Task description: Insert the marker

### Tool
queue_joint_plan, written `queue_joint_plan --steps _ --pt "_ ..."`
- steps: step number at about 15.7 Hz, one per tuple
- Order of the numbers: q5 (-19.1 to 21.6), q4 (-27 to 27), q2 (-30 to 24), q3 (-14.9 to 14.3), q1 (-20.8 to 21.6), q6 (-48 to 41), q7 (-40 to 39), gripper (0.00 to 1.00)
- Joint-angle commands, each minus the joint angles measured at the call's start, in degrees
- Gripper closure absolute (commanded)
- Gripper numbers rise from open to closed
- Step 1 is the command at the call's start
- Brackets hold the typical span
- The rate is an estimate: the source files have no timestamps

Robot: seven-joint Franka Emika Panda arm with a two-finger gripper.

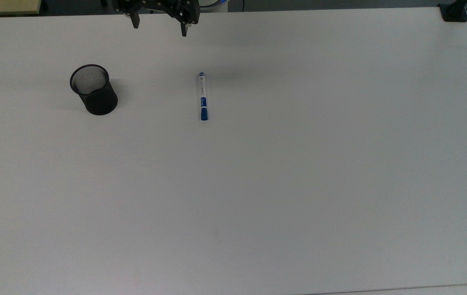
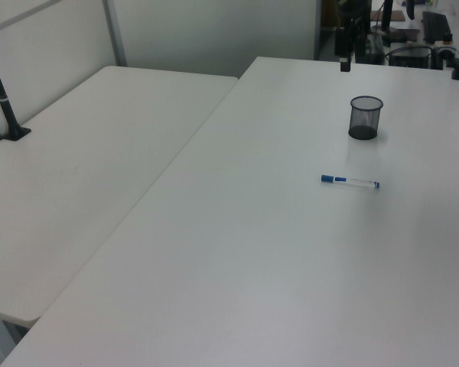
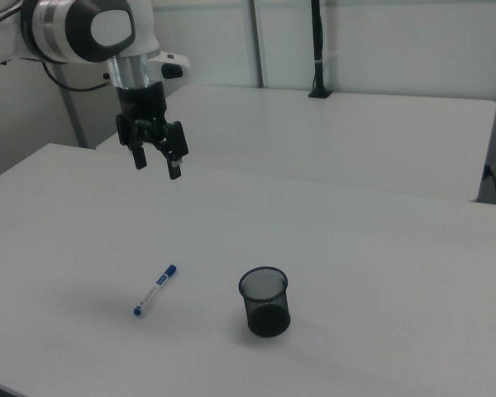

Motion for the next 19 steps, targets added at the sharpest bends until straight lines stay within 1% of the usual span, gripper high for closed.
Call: queue_joint_plan --steps 1,3,6,8,11,15,17,19 --pt "0.0 -2.0 -0.4 0.0 0.0 -0.3 -2.8 0.0" --pt "-0.4 -3.8 -0.5 -0.1 -0.1 1.2 -4.8 0.0" --pt "-0.6 -7.3 -0.2 -0.3 -0.5 4.3 -5.4 0.0" --pt "-1.0 -10.8 0.3 -0.3 -0.5 8.5 -5.4 0.0" --pt "-4.1 -16.5 1.0 0.1 0.1 13.3 -5.4 0.01" --pt "-4.1 -18.7 4.5 1.8 0.9 17.0 -5.0 0.08" --pt "-4.1 -18.5 7.1 1.8 1.1 17.7 -4.7 0.1" --pt "-4.0 -18.4 9.1 1.9 2.5 18.7 -4.0 0.12"
